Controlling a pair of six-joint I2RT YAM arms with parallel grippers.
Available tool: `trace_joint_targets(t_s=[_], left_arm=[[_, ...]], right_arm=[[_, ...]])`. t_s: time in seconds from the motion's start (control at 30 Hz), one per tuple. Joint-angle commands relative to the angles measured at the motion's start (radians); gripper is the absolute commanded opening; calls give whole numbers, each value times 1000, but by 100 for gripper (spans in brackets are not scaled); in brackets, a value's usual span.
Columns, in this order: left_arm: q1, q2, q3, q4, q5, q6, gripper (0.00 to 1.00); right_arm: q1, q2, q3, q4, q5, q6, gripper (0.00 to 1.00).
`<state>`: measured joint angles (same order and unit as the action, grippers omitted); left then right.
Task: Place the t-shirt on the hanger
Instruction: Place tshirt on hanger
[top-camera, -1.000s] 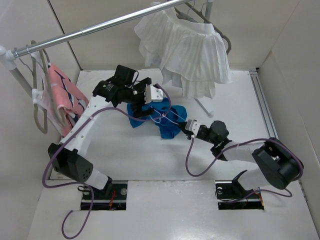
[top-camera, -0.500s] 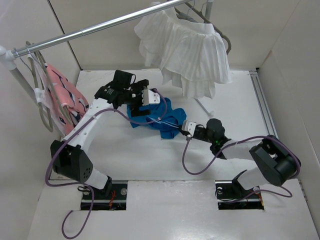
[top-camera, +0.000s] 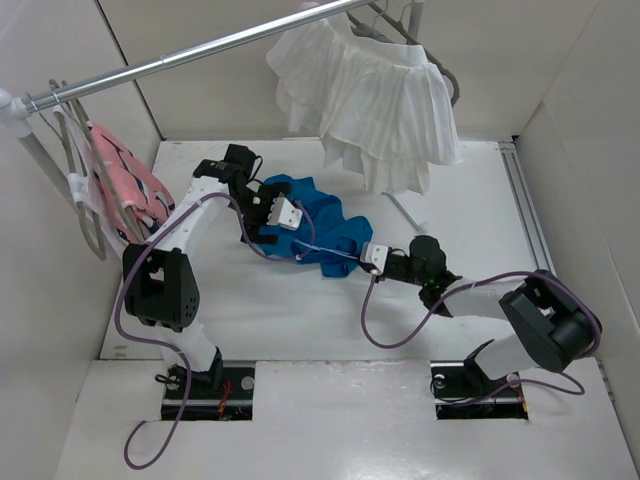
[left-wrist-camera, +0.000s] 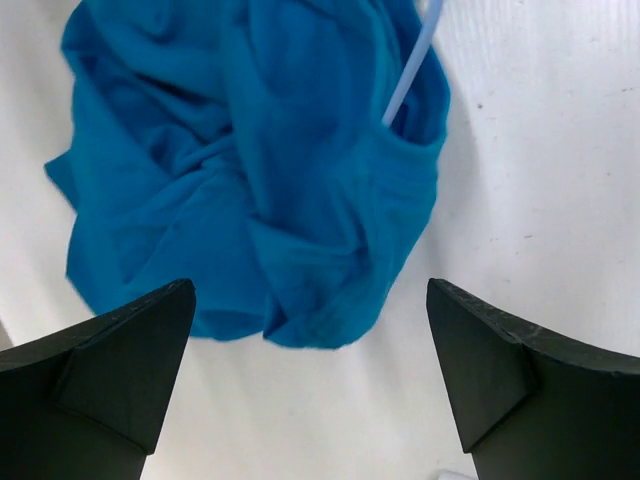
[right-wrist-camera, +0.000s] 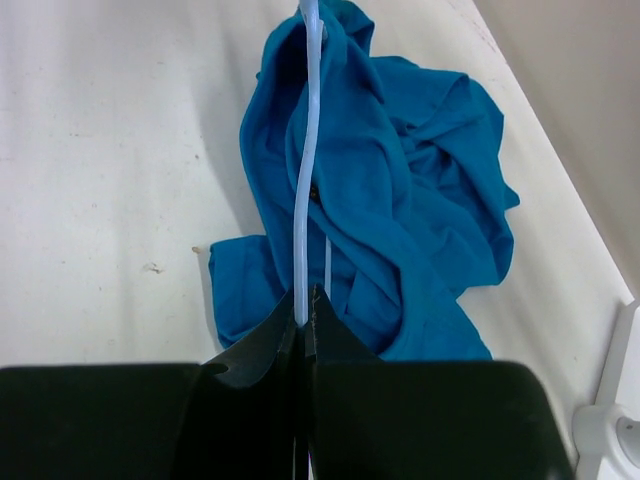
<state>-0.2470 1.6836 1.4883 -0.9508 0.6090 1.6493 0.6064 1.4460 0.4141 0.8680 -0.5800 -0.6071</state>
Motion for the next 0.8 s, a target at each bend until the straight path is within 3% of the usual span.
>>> trace_joint_targets(t_s=[0.0, 0.13, 0.37, 0.43, 0.5, 0.63, 0.73, 0.77], left_arm=[[-14, -68, -31, -2, 58, 61, 100], [-14, -68, -63, 13, 69, 41, 100], [-52, -53, -194, 239, 44, -92, 100], [-52, -29, -204, 239, 31, -105, 98], [-52, 14, -186, 219, 31, -105, 85], [-52, 67, -102, 112, 90, -86, 33], [-52, 54, -76, 75, 144, -76, 28], [-52, 44, -86, 63, 144, -75, 21]], right_arm=[[-2, -19, 61, -21, -17, -32, 0], [7, -19, 71, -30, -17, -43, 0], [26, -19, 100, -60, -17, -52, 0], [26, -19, 100, -69, -17, -52, 0], [26, -30, 100, -69, -7, -52, 0], [26, -39, 100, -69, 2, -52, 0], [35, -39, 100, -69, 2, -52, 0], [35, -39, 100, -69, 2, -52, 0]])
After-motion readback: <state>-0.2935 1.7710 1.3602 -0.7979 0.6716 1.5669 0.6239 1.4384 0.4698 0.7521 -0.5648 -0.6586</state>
